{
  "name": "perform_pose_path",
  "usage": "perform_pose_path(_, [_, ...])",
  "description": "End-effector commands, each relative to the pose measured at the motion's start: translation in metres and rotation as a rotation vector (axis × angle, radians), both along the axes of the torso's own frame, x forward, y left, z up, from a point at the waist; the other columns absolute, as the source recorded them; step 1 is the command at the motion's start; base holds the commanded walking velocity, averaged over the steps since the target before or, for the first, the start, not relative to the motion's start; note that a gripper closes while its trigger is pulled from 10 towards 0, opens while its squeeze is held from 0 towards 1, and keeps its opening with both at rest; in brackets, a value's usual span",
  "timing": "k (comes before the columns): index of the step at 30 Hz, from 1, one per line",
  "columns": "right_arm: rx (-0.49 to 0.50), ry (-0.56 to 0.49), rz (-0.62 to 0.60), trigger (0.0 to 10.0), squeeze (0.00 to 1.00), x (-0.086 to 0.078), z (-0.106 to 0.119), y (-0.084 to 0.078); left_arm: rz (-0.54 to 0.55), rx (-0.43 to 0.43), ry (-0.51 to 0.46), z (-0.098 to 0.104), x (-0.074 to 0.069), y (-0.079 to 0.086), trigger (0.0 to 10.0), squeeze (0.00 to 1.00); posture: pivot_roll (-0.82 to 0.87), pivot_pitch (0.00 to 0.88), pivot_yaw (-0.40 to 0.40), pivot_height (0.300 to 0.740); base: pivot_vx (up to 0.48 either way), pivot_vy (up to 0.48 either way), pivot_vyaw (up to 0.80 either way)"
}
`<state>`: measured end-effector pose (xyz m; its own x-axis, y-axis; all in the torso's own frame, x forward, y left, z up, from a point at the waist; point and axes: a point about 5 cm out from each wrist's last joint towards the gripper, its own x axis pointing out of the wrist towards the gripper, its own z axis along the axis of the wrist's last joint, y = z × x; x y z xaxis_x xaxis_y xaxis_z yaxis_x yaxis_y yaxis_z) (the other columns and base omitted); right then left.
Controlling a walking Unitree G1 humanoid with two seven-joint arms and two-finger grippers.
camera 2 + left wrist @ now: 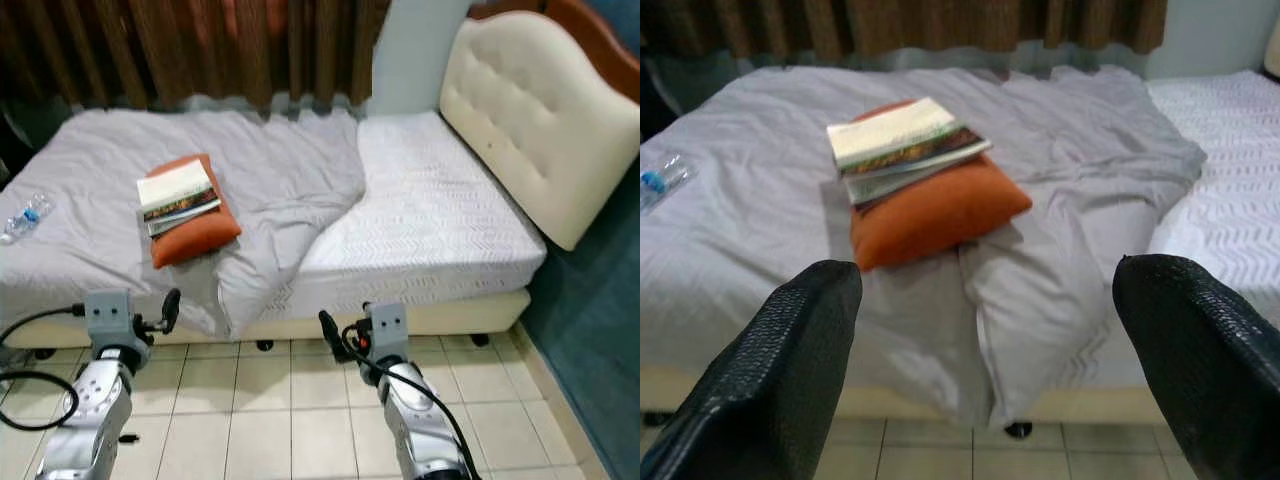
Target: Clean up the room
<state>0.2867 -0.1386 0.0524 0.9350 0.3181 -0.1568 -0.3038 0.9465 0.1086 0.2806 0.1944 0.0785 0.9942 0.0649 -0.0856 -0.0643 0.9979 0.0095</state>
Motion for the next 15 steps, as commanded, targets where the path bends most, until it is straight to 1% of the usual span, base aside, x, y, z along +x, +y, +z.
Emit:
perform_pose_path(1, [-0.013,0.004,-0.038,10.0,0.0,-0.0004,-0.0007,-0.0132,-0.036,-0.003,0.0,0.0006,0.0014,-0.0101,10.0,0.0,-0.02,0.0,0.003,0.74,0.461,0.0,0.0])
perform_pose_path(15, [-0.012,0.009,-0.029,10.0,0.0,-0.0005,-0.0014,-0.0107,-0.041,-0.005,-0.002,0.0017,0.0008,-0.0087,10.0,0.0,-0.01,0.0,0.001,0.74,0.461,0.0,0.0])
